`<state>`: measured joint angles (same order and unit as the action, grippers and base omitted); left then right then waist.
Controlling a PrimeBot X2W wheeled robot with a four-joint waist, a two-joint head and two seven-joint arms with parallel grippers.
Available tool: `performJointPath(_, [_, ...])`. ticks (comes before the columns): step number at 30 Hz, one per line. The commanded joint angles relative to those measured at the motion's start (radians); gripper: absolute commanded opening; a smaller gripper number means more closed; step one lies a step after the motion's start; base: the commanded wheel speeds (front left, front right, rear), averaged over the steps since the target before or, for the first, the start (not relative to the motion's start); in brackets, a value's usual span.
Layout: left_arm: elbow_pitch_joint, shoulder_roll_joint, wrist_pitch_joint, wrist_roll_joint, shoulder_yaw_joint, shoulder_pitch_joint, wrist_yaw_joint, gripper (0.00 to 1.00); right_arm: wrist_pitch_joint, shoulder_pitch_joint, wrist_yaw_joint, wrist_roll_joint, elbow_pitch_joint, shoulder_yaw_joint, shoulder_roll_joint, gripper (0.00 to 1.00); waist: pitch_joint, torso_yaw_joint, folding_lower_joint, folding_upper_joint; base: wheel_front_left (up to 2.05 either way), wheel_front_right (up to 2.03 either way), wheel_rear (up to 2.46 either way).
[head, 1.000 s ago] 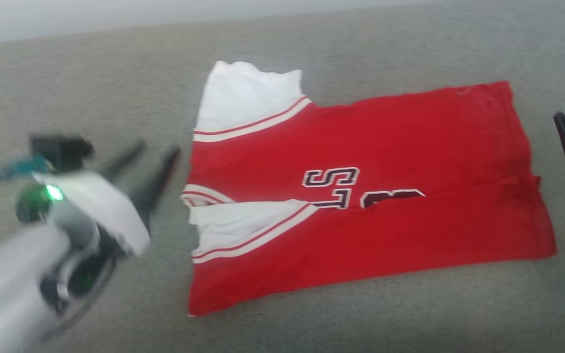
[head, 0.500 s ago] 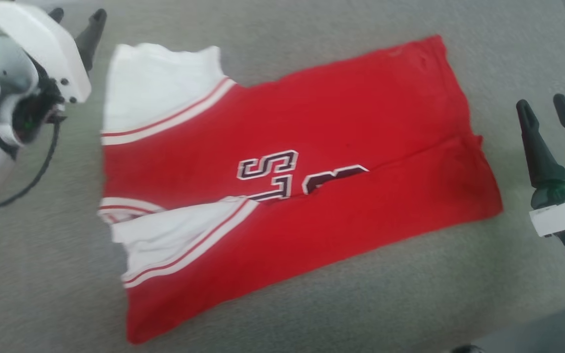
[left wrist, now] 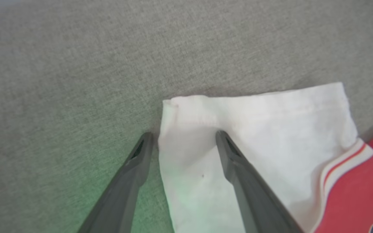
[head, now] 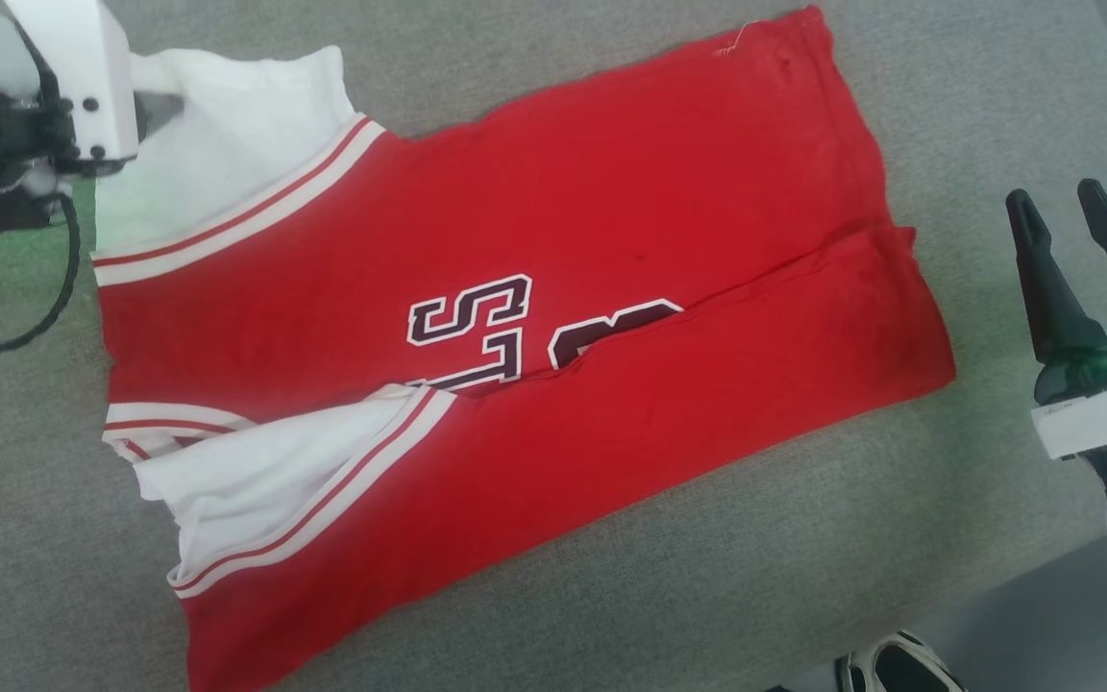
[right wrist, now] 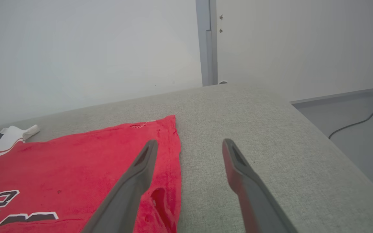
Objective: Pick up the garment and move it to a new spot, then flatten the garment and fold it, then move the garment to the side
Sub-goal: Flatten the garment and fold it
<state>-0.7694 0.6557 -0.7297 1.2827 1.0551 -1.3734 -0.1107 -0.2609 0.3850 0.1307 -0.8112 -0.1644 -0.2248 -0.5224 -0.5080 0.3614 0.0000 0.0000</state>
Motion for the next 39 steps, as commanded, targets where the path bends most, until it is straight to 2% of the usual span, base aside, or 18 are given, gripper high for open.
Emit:
performJointPath(1, [-0.004, -0.011, 0.019, -0.018, 0.002, -0.001, 0.008, 1.0, -0.005, 0.017, 0.0, -0.007, 0.001, -0.011, -0.007, 1.0, -0.012, -0.005, 0.0, 0.0, 0.0, 0.0, 0.0])
performJointPath(4, [-0.01, -0.026, 0.005, -0.008, 0.008, 0.007, 0.022, 1.0, -0.005, 0.035, 0.0, -0.006, -0.004, -0.027, -0.021, 1.0, -0.018, -0.01, 0.0, 0.0, 0.0, 0.0, 0.0])
performJointPath(5, [-0.012, -0.033, -0.005, -0.001, 0.011, 0.012, 0.029, 0.9, -0.004, 0.048, 0.0, -0.007, -0.006, -0.041, -0.031, 1.0, -0.02, -0.012, 0.0, 0.0, 0.0, 0.0, 0.0])
performJointPath(6, [-0.015, -0.04, -0.013, 0.005, 0.012, 0.018, 0.035, 0.56, 0.002, 0.065, 0.0, -0.007, -0.007, -0.055, -0.04, 1.0, -0.022, -0.014, 0.0, 0.0, 0.0, 0.0, 0.0])
performJointPath(7, [-0.016, -0.046, -0.019, 0.011, 0.012, 0.022, 0.045, 0.39, 0.01, 0.085, 0.0, -0.008, -0.011, -0.068, -0.048, 1.0, -0.024, -0.015, 0.0, 0.0, 0.0, 0.0, 0.0])
performJointPath(8, [-0.017, -0.051, -0.019, 0.017, 0.01, 0.024, 0.049, 0.0, 0.026, 0.106, 0.0, -0.012, -0.015, -0.087, -0.059, 1.0, -0.027, -0.017, 0.0, 0.0, 0.0, 0.0, 0.0])
performJointPath(14, [-0.026, -0.084, -0.006, 0.013, 0.01, 0.004, 0.072, 0.0, 0.174, 0.29, 0.0, -0.038, -0.063, -0.205, -0.141, 1.0, -0.052, -0.056, 0.0, 0.0, 0.0, 0.0, 0.0])
performJointPath(19, [-0.029, -0.141, 0.005, 0.01, 0.012, -0.022, 0.092, 0.0, 0.363, 0.471, 0.0, -0.093, -0.158, -0.323, -0.211, 1.0, -0.083, -0.107, 0.0, 0.0, 0.0, 0.0, 0.0])
performJointPath(26, [-0.057, -0.206, 0.024, -0.005, 0.019, -0.05, 0.114, 0.0, 0.601, 0.673, 0.0, -0.214, -0.305, -0.473, -0.229, 1.0, -0.127, -0.164, 0.0, 0.0, 0.0, 0.0, 0.0])
performJointPath(32, [-0.093, -0.256, 0.067, 0.0, 0.012, -0.053, 0.147, 0.0, 0.701, 0.772, 0.0, -0.299, -0.42, -0.565, -0.233, 1.0, -0.151, -0.202, 0.0, 0.0, 0.0, 0.0, 0.0])
performJointPath(33, [-0.1, -0.262, 0.078, 0.001, 0.01, -0.051, 0.154, 0.0, 0.708, 0.775, 0.0, -0.306, -0.432, -0.581, -0.232, 0.49, -0.149, -0.207, 0.0, 0.0, 0.0, 0.0, 0.0])
performJointPath(35, [-0.113, -0.275, 0.099, 0.008, 0.003, -0.038, 0.168, 0.0, 0.697, 0.777, 0.0, -0.329, -0.453, -0.596, -0.229, 0.0, -0.138, -0.215, 0.0, 0.0, 0.0, 0.0, 0.0])
performJointPath(39, [-0.135, -0.299, 0.144, 0.016, -0.003, -0.014, 0.202, 0.0, 0.642, 0.773, 0.0, -0.352, -0.48, -0.622, -0.244, 0.0, -0.094, -0.232, 0.0, 0.0, 0.0, 0.0, 0.0])
